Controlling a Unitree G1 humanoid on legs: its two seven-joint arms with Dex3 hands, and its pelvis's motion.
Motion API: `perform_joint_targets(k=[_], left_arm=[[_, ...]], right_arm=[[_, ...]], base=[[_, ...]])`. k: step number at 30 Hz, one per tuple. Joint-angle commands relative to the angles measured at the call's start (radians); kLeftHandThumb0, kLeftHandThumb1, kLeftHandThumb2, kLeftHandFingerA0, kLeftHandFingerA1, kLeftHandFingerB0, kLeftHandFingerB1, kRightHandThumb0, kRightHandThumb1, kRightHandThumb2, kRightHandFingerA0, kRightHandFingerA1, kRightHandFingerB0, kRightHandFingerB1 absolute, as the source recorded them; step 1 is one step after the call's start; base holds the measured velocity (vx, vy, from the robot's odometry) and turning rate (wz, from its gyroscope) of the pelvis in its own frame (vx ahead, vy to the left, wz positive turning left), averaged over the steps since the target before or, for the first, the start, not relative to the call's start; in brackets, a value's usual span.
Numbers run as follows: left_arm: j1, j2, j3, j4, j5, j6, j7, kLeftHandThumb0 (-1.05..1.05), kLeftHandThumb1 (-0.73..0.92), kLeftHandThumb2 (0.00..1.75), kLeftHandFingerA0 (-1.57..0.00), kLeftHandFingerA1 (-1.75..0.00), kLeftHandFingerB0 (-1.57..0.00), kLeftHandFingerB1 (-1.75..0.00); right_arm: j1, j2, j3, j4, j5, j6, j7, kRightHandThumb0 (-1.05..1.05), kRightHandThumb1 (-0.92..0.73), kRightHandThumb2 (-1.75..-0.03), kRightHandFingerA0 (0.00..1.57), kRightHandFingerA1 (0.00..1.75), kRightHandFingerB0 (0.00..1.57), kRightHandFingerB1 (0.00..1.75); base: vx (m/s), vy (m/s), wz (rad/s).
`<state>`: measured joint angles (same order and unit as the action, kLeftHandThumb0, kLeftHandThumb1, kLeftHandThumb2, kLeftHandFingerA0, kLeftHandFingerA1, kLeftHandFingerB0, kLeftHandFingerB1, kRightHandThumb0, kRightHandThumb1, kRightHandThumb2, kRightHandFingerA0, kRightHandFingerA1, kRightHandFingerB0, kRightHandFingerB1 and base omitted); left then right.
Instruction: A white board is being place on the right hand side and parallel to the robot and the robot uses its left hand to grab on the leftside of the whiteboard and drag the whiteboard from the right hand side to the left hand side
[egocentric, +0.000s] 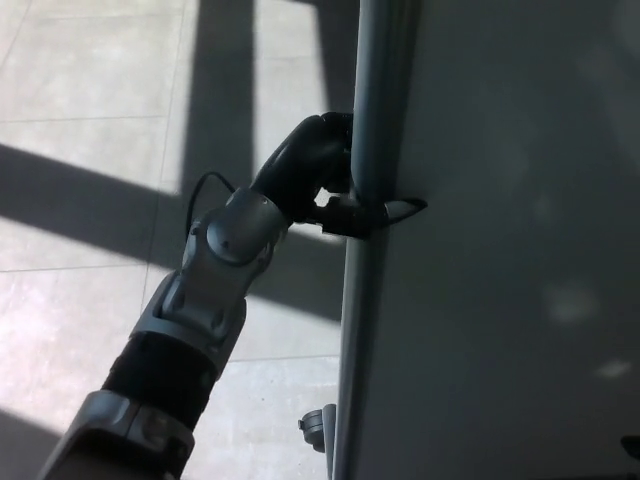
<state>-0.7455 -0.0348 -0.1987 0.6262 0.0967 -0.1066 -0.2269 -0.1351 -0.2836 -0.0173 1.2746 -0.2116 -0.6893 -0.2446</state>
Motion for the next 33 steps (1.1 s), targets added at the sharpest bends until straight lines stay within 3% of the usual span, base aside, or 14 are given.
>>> perform_joint_targets(k=[1,2,3,6,9,11,13,16,17,20,22,23,24,33], left_arm=[[0.024,0.032,0.015,-0.005,0.045,-0.034,0.073,-0.34,0.61,0.59,-0.88,-1.33,-0.95,-0.77],[0.034,0.040,0.021,-0.025,0.041,-0.021,0.065,-0.32,0.61,0.62,-0.82,-1.48,-0.95,-0.81],[0.037,0.045,0.029,-0.024,0.029,-0.026,0.051,-0.32,0.62,0.60,-0.87,-1.71,-0.72,-1.54],[0.039,0.066,0.049,-0.016,0.015,-0.046,0.032,-0.34,0.63,0.59,-0.87,-1.75,-0.75,-1.66],[0.051,0.091,0.069,-0.029,0.001,-0.066,0.012,-0.37,0.63,0.60,-0.84,-1.72,-0.72,-1.62],[0.054,0.106,0.083,-0.008,-0.017,-0.111,-0.011,-0.37,0.45,0.85,-1.15,-1.39,-0.96,-1.29],[0.056,0.120,0.090,-0.016,-0.015,-0.101,-0.015,-0.33,0.65,0.58,-0.84,-1.75,-0.68,-1.70],[0.065,0.150,0.095,-0.053,0.022,-0.079,0.019,-0.35,0.59,0.62,-0.91,-1.63,-0.90,-1.38],[0.068,0.163,0.096,-0.075,0.027,-0.046,0.014,-0.35,0.63,0.59,-0.88,-1.65,-0.81,-1.47],[0.076,0.180,0.108,-0.085,0.005,-0.049,-0.009,-0.34,0.65,0.57,-0.80,-1.74,-0.66,-1.66],[0.079,0.192,0.118,-0.085,-0.006,-0.055,-0.022,-0.33,0.65,0.58,-0.80,-1.74,-0.69,-1.58],[0.081,0.202,0.126,-0.079,-0.016,-0.066,-0.037,-0.39,0.45,0.84,-1.12,-1.37,-0.91,-1.23],[0.091,0.211,0.130,-0.080,-0.016,-0.089,-0.039,-0.31,0.64,0.60,-0.84,-1.69,-0.78,-1.47],[0.130,0.254,0.177,-0.171,-0.057,-0.005,-0.092,-0.25,0.65,0.56,-0.81,-1.75,-0.64,-1.71]], right_arm=[[-0.009,-0.017,0.000,0.006,-0.007,-0.016,-0.016,-0.47,-0.82,-0.64,0.65,0.56,0.51,0.50],[-0.007,-0.017,-0.002,0.006,-0.004,-0.021,-0.013,-0.47,-0.81,-0.64,0.64,0.55,0.51,0.50],[-0.008,-0.018,0.002,0.005,-0.009,-0.020,-0.019,-0.47,-0.82,-0.63,0.64,0.55,0.52,0.49],[-0.014,-0.020,0.009,0.005,-0.015,-0.015,-0.027,-0.47,-0.81,-0.63,0.65,0.56,0.52,0.50],[-0.014,-0.019,0.007,0.007,-0.014,-0.022,-0.025,-0.45,-0.80,-0.63,0.66,0.57,0.53,0.51],[-0.012,-0.018,0.002,0.008,-0.009,-0.023,-0.015,-0.45,-0.80,-0.62,0.65,0.58,0.53,0.51],[-0.011,-0.019,0.005,0.008,-0.015,-0.026,-0.021,-0.44,-0.80,-0.63,0.65,0.58,0.53,0.51],[-0.012,-0.018,0.006,0.009,-0.019,-0.024,-0.030,-0.43,-0.80,-0.63,0.67,0.58,0.53,0.51],[-0.012,-0.018,0.005,0.009,-0.018,-0.025,-0.028,-0.49,-0.63,-0.89,0.62,0.66,0.51,0.61],[-0.013,-0.017,0.005,0.011,-0.019,-0.024,-0.028,-0.44,-0.80,-0.63,0.66,0.58,0.53,0.51],[-0.014,-0.017,0.005,0.011,-0.019,-0.025,-0.026,-0.44,-0.80,-0.63,0.66,0.58,0.53,0.51],[-0.014,-0.018,0.007,0.012,-0.022,-0.020,-0.027,-0.49,-0.64,-0.90,0.60,0.65,0.49,0.60],[-0.010,-0.018,0.010,0.012,-0.026,-0.022,-0.035,-0.45,-0.80,-0.63,0.65,0.58,0.53,0.51],[-0.010,-0.016,0.013,0.013,-0.028,-0.019,-0.044,-0.45,-0.81,-0.64,0.66,0.57,0.52,0.50]], base=[[0.00,0.000,0.00],[0.00,0.000,0.00],[0.00,0.000,0.00],[0.00,0.000,0.00],[0.00,0.000,0.00],[0.00,0.000,0.00],[0.00,0.000,0.00],[0.00,0.000,0.00],[0.00,0.000,0.00],[0.00,0.000,0.00],[0.00,0.000,0.00],[0.00,0.000,0.00],[0.00,0.000,0.00],[0.00,0.000,0.00]])
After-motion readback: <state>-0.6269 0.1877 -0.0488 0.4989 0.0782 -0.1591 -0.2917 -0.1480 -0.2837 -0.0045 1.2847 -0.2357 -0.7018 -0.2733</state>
